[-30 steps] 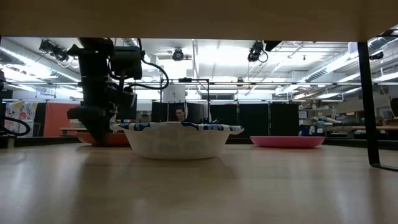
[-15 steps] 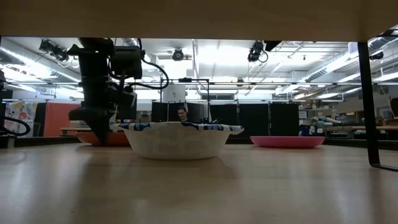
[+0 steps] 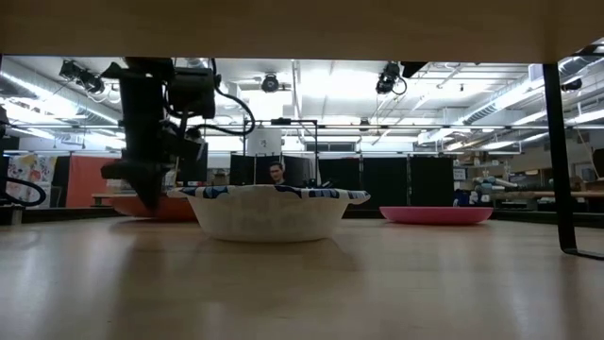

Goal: Place and stack plates onto a shelf
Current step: Put the orange plate on the shelf

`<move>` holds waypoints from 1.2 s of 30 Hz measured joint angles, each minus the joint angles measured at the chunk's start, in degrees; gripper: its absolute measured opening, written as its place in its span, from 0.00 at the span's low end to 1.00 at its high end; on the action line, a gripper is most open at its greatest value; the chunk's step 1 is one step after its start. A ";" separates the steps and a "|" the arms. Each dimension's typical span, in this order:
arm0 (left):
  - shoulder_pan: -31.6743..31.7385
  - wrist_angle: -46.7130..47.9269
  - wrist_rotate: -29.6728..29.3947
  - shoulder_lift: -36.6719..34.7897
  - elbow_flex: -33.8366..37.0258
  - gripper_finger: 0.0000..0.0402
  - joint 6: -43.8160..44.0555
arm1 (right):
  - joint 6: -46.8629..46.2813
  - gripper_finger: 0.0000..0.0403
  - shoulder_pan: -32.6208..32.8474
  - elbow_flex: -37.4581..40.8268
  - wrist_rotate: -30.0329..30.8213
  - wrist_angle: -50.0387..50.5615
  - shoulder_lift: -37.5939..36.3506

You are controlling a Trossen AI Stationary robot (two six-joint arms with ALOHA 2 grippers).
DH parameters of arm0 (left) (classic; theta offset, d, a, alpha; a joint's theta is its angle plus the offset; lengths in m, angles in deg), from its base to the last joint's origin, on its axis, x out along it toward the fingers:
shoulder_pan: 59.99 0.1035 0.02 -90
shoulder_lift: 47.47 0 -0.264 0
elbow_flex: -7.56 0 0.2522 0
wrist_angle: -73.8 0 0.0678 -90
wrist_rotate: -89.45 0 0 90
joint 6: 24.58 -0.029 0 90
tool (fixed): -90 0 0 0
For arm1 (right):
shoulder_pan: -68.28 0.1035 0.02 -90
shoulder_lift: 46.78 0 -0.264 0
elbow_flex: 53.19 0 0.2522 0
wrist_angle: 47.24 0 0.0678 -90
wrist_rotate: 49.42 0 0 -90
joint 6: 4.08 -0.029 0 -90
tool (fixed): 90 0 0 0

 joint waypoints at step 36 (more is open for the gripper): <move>-20.37 20.38 -5.84 -0.34 -28.98 0.04 -5.93 | -2.48 0.42 -8.69 0.00 -7.06 -14.99 0.00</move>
